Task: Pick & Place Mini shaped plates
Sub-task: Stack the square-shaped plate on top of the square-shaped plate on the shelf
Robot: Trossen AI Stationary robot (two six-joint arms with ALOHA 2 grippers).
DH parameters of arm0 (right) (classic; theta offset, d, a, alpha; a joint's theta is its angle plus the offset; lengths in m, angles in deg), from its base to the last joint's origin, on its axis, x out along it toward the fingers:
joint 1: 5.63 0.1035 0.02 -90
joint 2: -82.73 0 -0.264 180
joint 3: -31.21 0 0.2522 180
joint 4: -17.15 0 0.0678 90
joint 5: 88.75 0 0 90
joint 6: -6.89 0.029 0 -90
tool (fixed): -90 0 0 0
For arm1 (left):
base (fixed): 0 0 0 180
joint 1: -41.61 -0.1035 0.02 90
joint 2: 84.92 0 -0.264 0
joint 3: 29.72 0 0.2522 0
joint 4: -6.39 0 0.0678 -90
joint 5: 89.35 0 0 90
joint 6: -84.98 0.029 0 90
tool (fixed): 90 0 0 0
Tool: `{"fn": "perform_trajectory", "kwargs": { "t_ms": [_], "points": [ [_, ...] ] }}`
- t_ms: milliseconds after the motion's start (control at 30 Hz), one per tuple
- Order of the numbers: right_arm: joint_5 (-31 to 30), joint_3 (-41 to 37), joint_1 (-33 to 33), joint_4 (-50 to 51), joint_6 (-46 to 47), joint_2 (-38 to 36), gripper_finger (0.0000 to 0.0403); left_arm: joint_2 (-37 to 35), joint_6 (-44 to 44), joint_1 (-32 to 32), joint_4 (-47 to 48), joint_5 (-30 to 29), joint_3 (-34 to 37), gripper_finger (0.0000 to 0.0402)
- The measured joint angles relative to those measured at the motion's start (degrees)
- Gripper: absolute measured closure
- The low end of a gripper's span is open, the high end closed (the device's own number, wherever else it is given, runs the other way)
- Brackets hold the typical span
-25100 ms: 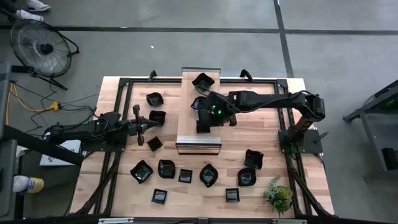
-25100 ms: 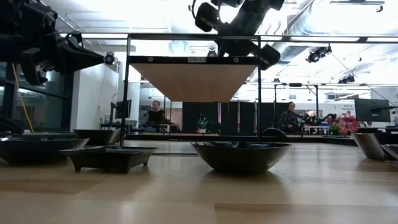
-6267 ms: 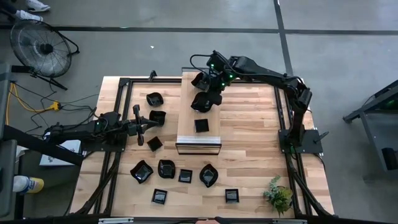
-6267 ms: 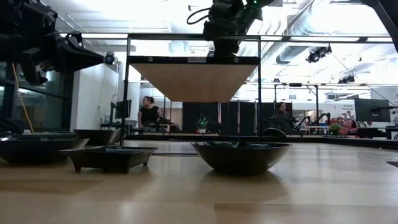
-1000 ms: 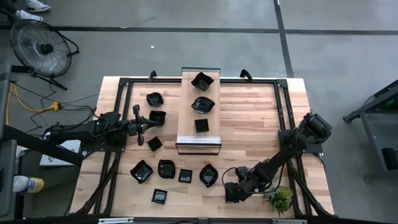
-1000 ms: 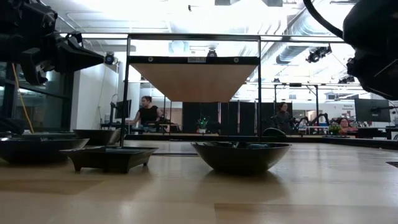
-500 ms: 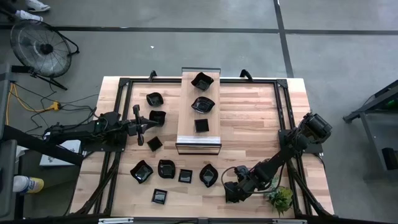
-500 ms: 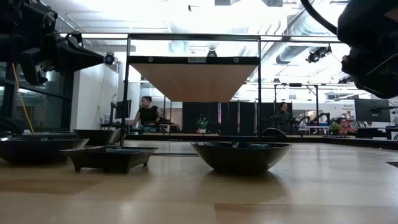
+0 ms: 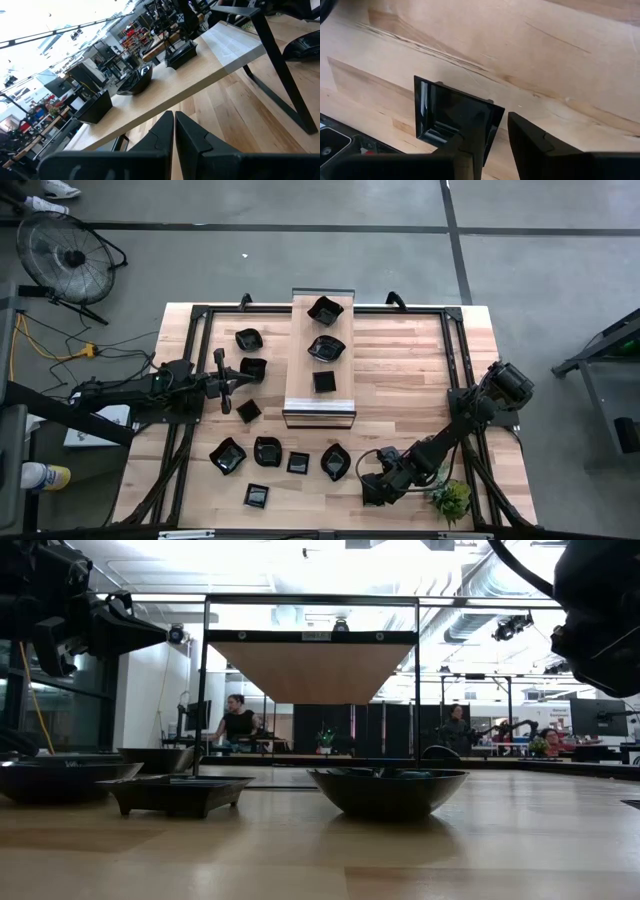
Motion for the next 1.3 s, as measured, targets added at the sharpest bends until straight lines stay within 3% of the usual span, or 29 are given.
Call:
{"fn": "perform_trajectory", "kwargs": {
  "t_ms": [533,1300],
  "points": [
    [-0.27,0.0,0.0,-0.29,-0.83,0.0,0.0398,0.01,0.0,0.01,0.0,0.0,0.01,0.0389],
    [-0.11,0.0,-0.15,-9.38,-2.34,-1.72,0.0402,0.0,0.0,0.02,0.0,0.0,0.0,0.0389]
  ]
}}
